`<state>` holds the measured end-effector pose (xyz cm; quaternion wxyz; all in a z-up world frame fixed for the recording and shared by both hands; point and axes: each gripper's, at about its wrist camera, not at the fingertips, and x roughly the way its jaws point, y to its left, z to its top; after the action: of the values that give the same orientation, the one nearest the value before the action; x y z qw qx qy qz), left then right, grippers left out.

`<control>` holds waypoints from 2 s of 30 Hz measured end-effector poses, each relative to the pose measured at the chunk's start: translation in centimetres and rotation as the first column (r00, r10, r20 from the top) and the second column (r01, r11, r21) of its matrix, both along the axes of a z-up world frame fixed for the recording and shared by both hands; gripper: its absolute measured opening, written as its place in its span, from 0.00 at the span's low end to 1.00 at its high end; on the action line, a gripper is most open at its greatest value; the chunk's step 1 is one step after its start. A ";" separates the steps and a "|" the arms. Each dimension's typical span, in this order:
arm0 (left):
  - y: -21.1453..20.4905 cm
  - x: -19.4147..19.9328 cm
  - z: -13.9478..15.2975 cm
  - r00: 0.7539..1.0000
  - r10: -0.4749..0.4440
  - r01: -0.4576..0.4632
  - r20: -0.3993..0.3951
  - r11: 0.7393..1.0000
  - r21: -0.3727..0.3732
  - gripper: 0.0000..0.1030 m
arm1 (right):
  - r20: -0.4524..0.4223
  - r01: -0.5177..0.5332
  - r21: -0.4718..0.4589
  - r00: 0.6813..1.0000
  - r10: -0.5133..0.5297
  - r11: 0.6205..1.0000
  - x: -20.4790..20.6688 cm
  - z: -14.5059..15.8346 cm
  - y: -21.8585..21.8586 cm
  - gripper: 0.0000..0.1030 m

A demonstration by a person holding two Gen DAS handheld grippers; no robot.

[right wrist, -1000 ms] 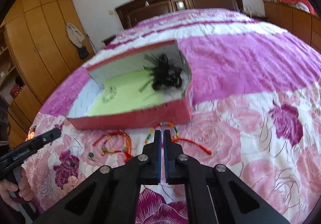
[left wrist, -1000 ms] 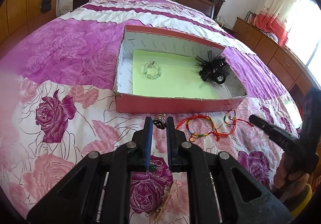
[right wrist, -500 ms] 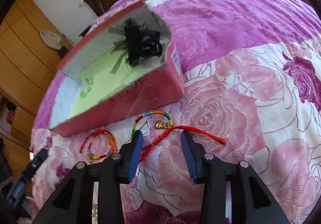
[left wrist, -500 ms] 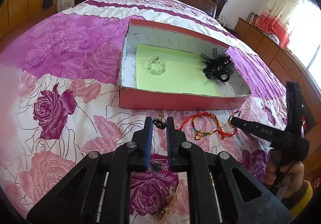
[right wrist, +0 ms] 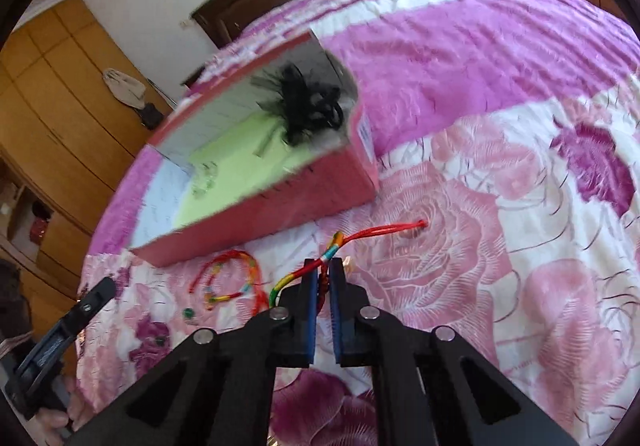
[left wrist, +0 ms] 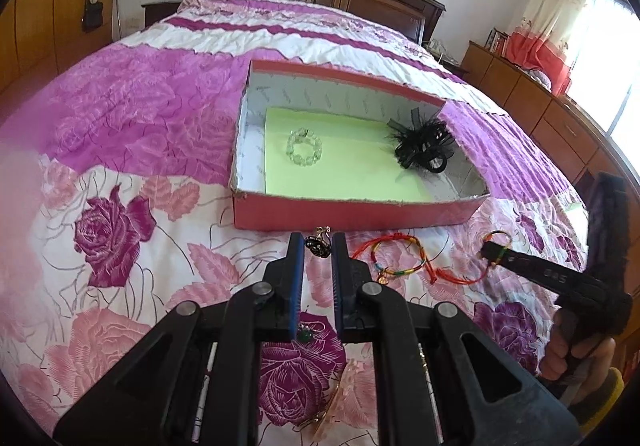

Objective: Organize jewelry
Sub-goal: 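Grasp the rainbow string bracelet with the right tool while the left tool carries the pendant to the box, then open both tools to drop the pendant and string bracelet into the box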

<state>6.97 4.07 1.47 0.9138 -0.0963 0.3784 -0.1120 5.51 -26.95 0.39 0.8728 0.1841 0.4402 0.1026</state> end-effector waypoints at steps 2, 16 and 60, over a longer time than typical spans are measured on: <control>0.0 -0.2 0.5 1.000 0.003 -0.003 0.021 1.000 -0.001 0.05 | 0.044 -0.012 0.004 0.999 0.011 1.000 -0.5 1.1 0.2 0.07; -0.9 1.2 3.8 0.981 0.009 -0.020 0.193 0.999 0.050 0.05 | 0.340 -0.072 -0.106 0.935 0.105 0.992 -1.4 8.2 3.5 0.07; -2.6 9.4 -1.3 1.000 -0.006 0.008 -0.030 0.996 0.089 0.21 | 0.179 0.009 -0.187 0.984 0.025 0.982 7.6 3.2 3.1 0.28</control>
<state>16.33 1.50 0.21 0.9111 -0.0558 0.3968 -0.0969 13.12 -23.89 3.60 0.9221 0.0893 0.3677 0.0807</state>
